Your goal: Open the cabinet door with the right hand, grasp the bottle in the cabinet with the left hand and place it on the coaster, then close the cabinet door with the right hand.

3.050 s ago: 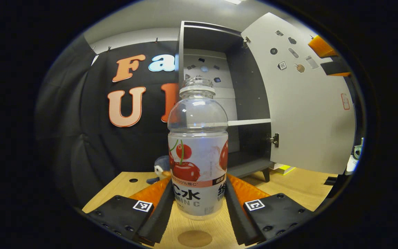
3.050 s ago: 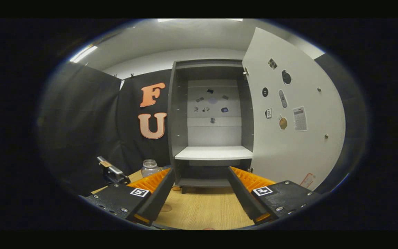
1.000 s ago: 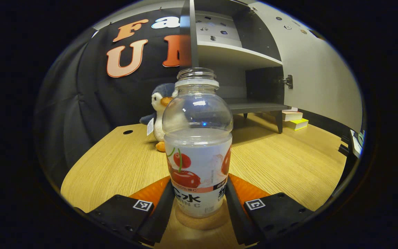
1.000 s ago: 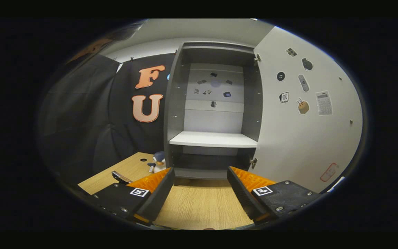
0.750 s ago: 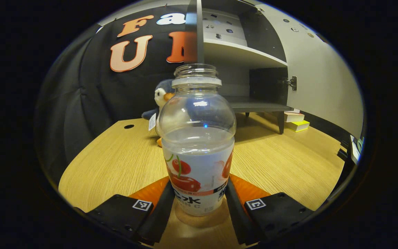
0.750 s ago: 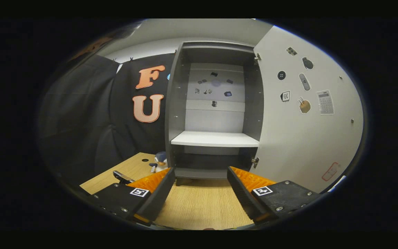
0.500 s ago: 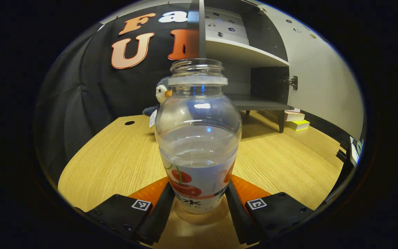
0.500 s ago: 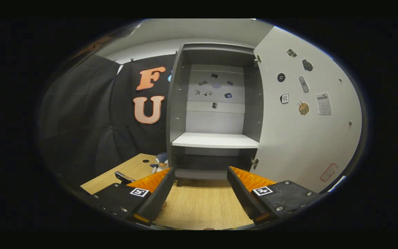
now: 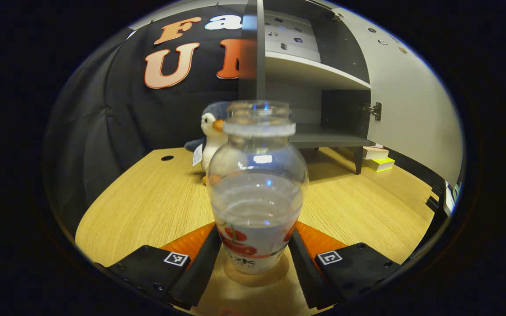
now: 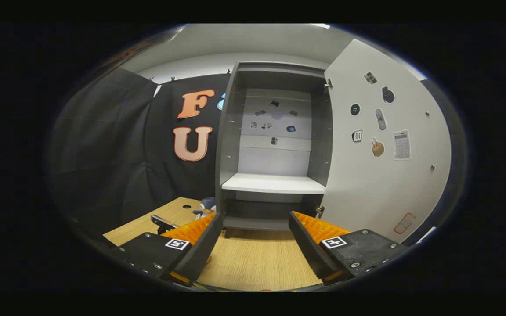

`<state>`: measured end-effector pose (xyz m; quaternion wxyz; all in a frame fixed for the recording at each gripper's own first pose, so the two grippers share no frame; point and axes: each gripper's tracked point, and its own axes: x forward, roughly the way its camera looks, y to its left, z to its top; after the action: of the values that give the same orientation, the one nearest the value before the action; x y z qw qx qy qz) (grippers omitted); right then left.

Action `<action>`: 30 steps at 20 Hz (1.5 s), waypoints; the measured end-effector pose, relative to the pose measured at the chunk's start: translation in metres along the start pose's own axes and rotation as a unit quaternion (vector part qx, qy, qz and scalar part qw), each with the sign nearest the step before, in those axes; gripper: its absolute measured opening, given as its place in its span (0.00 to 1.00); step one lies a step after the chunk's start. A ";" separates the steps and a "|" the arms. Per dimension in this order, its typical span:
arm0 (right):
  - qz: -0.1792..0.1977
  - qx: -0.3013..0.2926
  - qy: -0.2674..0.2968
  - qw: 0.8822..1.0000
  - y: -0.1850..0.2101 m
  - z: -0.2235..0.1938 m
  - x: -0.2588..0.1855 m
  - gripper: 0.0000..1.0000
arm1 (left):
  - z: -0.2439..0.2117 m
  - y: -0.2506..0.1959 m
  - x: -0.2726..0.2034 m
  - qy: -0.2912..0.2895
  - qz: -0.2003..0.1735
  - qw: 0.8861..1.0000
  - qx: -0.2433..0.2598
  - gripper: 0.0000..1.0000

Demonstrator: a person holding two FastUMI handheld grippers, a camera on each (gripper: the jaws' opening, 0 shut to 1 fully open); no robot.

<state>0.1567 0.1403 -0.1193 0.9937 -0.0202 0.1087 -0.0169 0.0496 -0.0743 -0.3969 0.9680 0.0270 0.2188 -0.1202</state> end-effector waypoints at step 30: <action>-0.127 0.040 -0.072 0.988 -0.195 0.053 -0.117 0.94 | 0.228 -0.062 -0.125 -0.185 0.003 0.982 -0.023 0.98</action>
<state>0.0479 -0.0479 -0.0342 0.9888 0.0052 0.0325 -0.1456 0.0199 -0.1308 -0.1373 0.9925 -0.0171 0.0380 -0.1153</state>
